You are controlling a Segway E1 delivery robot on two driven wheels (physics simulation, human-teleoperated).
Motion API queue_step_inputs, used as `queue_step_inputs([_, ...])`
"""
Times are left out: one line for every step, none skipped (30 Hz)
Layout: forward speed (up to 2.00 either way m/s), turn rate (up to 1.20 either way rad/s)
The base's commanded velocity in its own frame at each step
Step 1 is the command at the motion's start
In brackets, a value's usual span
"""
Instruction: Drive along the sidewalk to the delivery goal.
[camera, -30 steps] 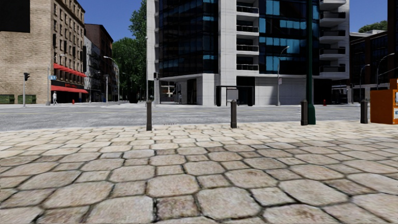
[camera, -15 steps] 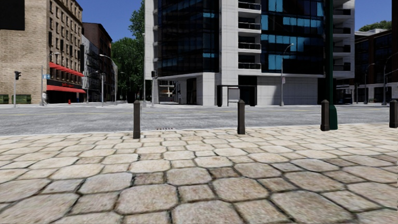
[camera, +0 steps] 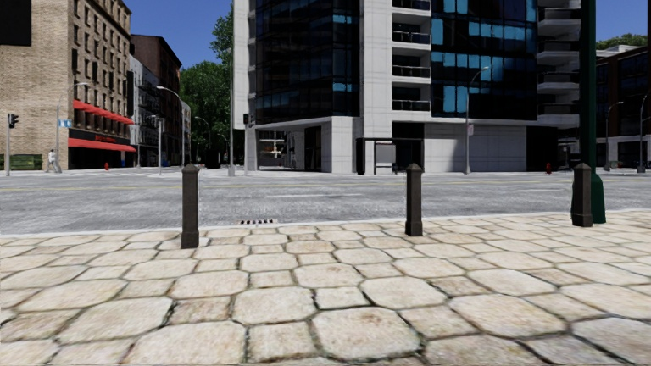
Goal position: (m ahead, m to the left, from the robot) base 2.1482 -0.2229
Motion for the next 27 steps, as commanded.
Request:
queue_step_inputs([2.0, -0.18])
queue_step_inputs([2.0, -0.18])
queue_step_inputs([1.97, -0.2])
queue_step_inputs([1.84, -0.2])
queue_step_inputs([1.76, -0.2])
queue_step_inputs([1.76, -0.2])
queue_step_inputs([1.69, -0.21])
queue_step_inputs([1.66, -0.21])
queue_step_inputs([1.66, -0.21])
queue_step_inputs([1.65, -0.21])
queue_step_inputs([1.65, -0.21])
queue_step_inputs([1.65, -0.21])
queue_step_inputs([1.65, -0.21])
queue_step_inputs([1.65, -0.21])
queue_step_inputs([1.65, -0.21])
queue_step_inputs([1.65, -0.21])
queue_step_inputs([1.65, -0.21])
queue_step_inputs([1.64, -0.21])
queue_step_inputs([1.63, -0.21])
queue_step_inputs([1.63, -0.21])
queue_step_inputs([1.62, -0.21])
queue_step_inputs([1.58, -0.21])
queue_step_inputs([1.51, -0.21])
queue_step_inputs([1.51, -0.21])
queue_step_inputs([1.43, -0.21])
queue_step_inputs([1.38, -0.21])
queue_step_inputs([1.34, -0.21])
